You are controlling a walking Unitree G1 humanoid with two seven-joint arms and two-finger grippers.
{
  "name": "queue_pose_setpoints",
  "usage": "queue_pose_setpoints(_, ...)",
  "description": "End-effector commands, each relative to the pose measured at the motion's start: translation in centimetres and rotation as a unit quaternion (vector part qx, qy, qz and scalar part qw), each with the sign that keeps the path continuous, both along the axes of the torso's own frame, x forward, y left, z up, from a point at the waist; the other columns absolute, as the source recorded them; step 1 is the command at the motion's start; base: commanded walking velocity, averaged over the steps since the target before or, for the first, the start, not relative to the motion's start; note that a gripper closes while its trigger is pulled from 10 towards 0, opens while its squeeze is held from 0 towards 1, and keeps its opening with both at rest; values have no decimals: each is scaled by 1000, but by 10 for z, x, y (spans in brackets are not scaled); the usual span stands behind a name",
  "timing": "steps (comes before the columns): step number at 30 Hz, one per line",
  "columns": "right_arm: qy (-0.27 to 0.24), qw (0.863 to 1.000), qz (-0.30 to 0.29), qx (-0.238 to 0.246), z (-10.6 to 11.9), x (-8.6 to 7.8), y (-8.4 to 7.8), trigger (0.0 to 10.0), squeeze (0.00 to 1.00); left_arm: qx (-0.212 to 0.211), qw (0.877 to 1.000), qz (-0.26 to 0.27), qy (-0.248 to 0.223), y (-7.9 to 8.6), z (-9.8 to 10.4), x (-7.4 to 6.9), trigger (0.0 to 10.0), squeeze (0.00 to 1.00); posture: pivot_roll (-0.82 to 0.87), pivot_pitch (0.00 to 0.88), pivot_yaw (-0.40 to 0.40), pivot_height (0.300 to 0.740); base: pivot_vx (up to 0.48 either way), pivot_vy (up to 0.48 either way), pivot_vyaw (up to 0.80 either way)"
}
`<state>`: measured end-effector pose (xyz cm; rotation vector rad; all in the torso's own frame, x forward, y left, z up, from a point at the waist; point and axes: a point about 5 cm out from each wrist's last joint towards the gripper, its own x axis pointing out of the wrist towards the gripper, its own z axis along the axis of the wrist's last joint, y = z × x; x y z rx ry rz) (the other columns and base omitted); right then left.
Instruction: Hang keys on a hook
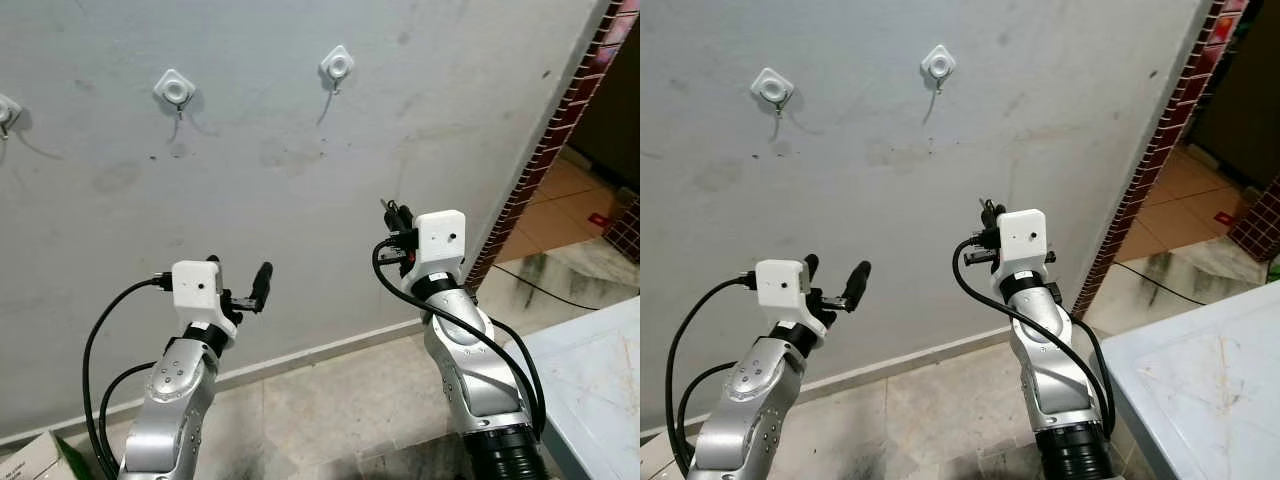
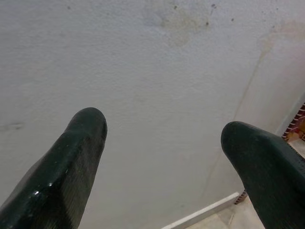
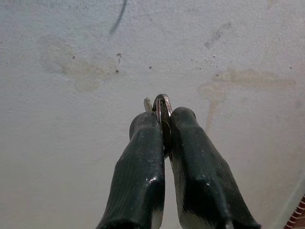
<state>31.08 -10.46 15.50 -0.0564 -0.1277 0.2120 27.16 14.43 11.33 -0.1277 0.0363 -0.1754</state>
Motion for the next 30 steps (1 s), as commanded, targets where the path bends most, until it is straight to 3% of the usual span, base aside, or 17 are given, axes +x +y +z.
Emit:
queue_pose_setpoints(1,3,1000,1,-3,1,2,0,10000,0,5,1000,2,2,1,1,1,10000,0,37,44,29,740,0,0,-800)
queue_pose_setpoints(5,2,1000,-1,-3,1,2,-1,10000,0,5,1000,1,2,-2,0,1,10000,0,37,44,29,740,0,0,-603)
queue_pose_setpoints(18,2,1000,22,16,3,1,7,10000,0,19,999,26,-7,3,3,2,10000,0,37,44,24,740,0,0,0)
queue_pose_setpoints(30,-6,1000,23,15,6,2,8,10000,0,17,999,6,-28,3,7,2,10000,0,38,42,22,740,66,0,0)
